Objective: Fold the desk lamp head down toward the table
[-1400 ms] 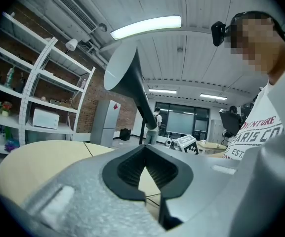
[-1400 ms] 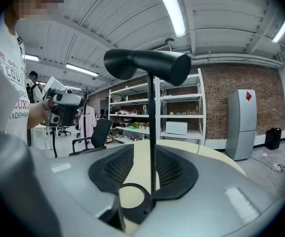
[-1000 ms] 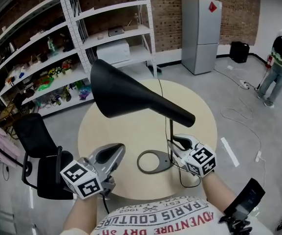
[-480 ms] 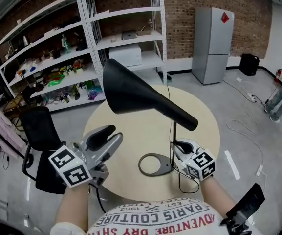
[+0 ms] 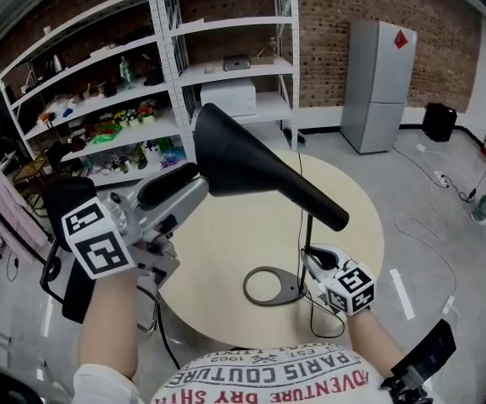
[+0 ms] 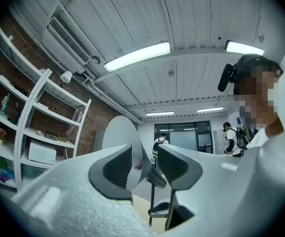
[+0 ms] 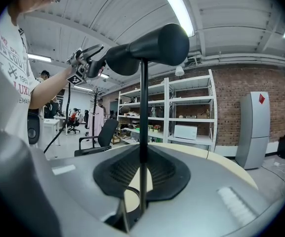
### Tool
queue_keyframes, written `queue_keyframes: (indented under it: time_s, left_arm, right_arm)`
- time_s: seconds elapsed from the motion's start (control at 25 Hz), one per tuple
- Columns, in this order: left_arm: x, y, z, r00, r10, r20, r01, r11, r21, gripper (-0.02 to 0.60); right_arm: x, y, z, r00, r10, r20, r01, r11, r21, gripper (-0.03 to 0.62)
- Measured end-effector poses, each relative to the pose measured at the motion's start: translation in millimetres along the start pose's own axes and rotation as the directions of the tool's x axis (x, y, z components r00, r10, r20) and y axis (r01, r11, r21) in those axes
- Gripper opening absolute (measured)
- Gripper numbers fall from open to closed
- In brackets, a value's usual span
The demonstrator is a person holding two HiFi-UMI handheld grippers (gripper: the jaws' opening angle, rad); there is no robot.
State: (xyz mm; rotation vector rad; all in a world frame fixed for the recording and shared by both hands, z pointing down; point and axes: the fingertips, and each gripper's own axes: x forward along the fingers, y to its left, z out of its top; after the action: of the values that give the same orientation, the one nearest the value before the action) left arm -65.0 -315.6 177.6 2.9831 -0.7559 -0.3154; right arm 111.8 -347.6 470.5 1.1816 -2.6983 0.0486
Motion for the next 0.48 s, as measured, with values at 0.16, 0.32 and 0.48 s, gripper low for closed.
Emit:
queue_keyframes:
  time_s: [0.16,0.32,0.48]
  left_arm:
    - [9,2,5,1.0,-0.022,-0.017,0.021,0.999,-0.035,0.169]
    - [17,5,11,0.998,-0.057,-0.022,0.055,0.995,-0.085,0.16]
    - [19,9,18,0.998,-0.06,-0.014,0.058,0.992,-0.114,0.12]
  right_arm:
    - [0,0,-3,1.0,0.0,0.002,0.0,1.0,0.001,0.037]
    - [1,0,0,1.0,0.002,0.007,-0.002,1.0,0.003,0.038]
    - [2,-1,3,1.0,0.001,0.007,-0.001,1.0,0.005,0.037]
